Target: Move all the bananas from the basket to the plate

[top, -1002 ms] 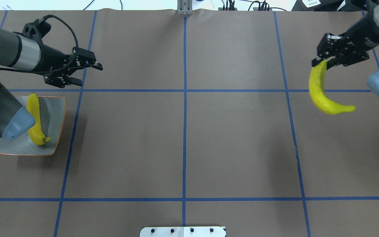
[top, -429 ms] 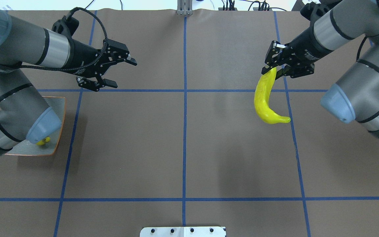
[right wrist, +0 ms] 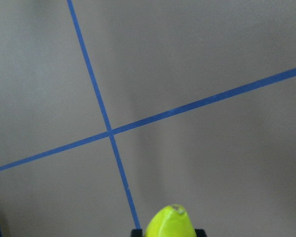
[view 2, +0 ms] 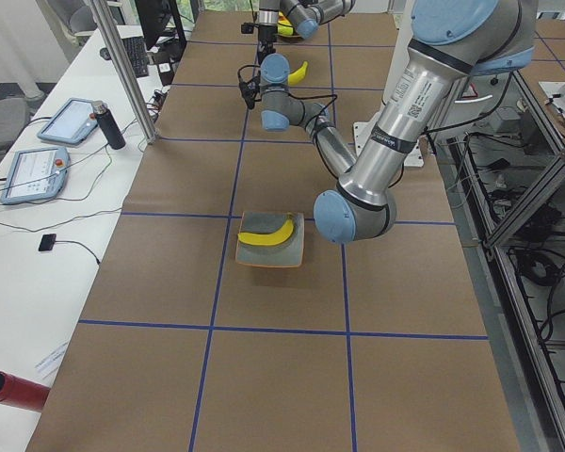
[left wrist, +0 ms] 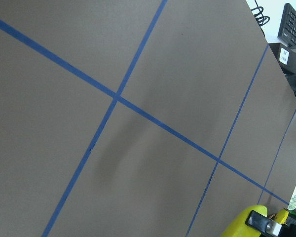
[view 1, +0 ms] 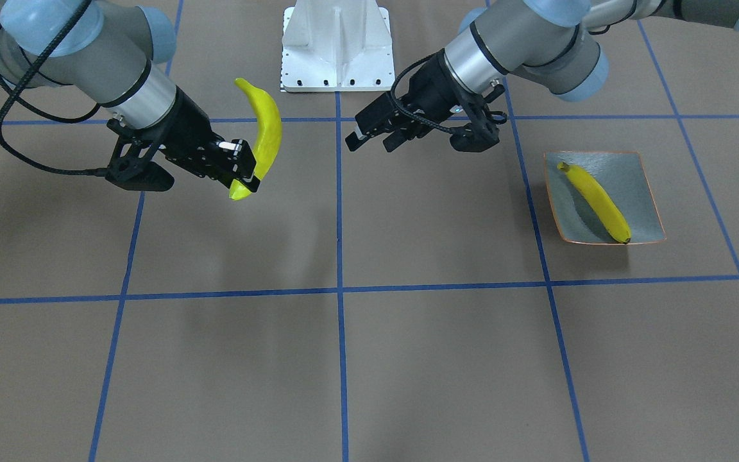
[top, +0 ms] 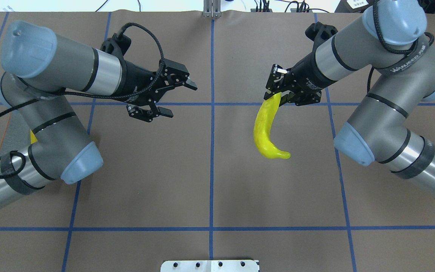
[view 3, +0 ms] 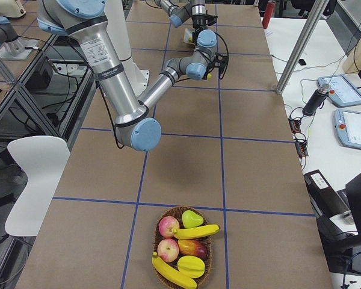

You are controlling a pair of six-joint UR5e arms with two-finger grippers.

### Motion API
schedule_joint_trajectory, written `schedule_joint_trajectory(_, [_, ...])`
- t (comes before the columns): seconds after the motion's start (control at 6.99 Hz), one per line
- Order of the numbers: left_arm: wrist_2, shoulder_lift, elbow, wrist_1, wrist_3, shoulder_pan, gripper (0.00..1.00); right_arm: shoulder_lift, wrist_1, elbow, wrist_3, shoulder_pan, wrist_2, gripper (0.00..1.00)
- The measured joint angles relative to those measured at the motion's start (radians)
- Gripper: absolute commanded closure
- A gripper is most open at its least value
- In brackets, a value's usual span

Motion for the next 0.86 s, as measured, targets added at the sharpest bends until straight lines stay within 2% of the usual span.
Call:
schedule_joint_trajectory(0.43, [0.084, -0.051, 0.012, -0.001, 0.005, 0.116, 0.00, 0.020, 0.002, 0.000, 0.014, -0.048, -0.053, 1.00])
schedule_joint_trajectory(0.86, [0.099, -0.065, 0.023, 0.000, 0.007, 0.150, 0.00, 0.021, 0.002, 0.011, 0.019, -0.056, -0.059, 1.00])
